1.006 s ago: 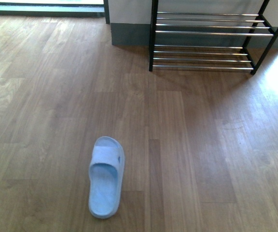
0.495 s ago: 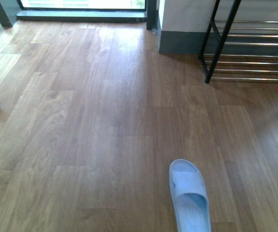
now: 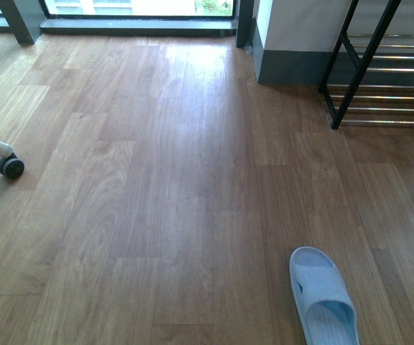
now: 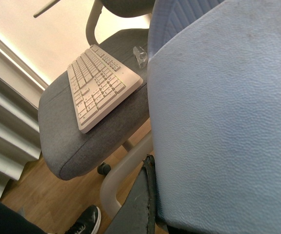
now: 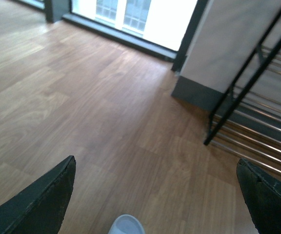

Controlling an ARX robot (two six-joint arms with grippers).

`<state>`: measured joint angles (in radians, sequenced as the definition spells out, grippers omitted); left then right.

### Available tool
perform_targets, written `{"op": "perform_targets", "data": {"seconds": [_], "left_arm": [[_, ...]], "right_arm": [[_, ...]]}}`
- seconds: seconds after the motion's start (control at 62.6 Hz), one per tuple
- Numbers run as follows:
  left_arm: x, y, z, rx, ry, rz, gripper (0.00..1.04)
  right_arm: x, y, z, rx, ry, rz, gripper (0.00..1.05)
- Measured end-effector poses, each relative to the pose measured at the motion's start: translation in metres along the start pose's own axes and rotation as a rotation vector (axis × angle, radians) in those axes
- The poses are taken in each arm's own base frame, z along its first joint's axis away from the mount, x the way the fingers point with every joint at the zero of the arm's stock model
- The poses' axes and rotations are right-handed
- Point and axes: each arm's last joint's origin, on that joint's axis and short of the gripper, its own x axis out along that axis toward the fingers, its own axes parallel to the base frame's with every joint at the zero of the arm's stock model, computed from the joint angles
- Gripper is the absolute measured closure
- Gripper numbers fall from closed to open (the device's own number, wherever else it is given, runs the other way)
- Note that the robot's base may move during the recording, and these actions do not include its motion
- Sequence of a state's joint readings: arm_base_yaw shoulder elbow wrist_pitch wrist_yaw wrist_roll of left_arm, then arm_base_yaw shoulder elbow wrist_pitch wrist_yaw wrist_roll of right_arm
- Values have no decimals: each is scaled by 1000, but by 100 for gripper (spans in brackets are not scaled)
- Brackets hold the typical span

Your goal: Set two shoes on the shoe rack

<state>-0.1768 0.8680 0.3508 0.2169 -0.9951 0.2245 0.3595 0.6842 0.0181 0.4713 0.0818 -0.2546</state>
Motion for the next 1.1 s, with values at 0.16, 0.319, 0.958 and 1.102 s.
{"op": "perform_targets", "data": {"seconds": [0.16, 0.319, 0.958, 1.102], "left_arm": [[0, 0, 0, 0, 0, 0, 103], [0, 0, 0, 0, 0, 0, 103], [0, 0, 0, 0, 0, 0, 103], [0, 0, 0, 0, 0, 0, 103]], "right_arm": [[63, 24, -25, -88, 130, 22, 9], [118, 32, -81, -127, 323, 30, 9], [151, 9, -253, -135, 838, -8, 9], [161, 8, -264, -139, 847, -5, 9]]}}
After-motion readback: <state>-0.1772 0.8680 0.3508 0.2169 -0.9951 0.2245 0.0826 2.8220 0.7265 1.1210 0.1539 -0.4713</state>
